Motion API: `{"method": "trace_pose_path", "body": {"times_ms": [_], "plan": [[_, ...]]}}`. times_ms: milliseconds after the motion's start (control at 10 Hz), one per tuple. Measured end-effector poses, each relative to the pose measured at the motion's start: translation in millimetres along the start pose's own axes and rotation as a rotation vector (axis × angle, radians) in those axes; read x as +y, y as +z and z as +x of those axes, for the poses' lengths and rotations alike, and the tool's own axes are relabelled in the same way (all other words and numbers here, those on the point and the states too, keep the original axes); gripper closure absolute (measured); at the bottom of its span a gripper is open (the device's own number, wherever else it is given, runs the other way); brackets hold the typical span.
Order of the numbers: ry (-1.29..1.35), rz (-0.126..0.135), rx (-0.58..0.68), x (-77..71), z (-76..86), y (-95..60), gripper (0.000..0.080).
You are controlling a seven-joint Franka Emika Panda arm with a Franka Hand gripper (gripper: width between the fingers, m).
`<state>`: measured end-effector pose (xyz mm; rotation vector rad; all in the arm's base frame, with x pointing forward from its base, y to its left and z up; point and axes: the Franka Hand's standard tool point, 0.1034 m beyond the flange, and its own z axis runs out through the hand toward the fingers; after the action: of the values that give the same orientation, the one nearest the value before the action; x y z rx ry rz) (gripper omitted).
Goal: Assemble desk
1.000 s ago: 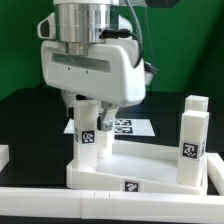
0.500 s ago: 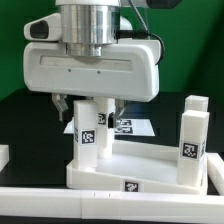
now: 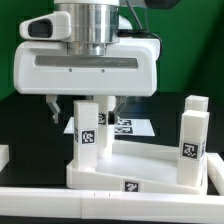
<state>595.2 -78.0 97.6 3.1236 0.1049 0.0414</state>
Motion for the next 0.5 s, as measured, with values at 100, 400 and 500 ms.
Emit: {"method": "trace_pose_path", "body": {"times_ms": [100, 400, 500], "plan": [[-0.039, -0.007, -0.003, 0.7, 0.0, -0.2, 0.0150], [-0.067, -0.007, -0.004, 1.8, -0.3, 0.1, 0.0427], [-0.063, -0.007, -0.004, 1.7, -0.3, 0.1, 0.0511]]}}
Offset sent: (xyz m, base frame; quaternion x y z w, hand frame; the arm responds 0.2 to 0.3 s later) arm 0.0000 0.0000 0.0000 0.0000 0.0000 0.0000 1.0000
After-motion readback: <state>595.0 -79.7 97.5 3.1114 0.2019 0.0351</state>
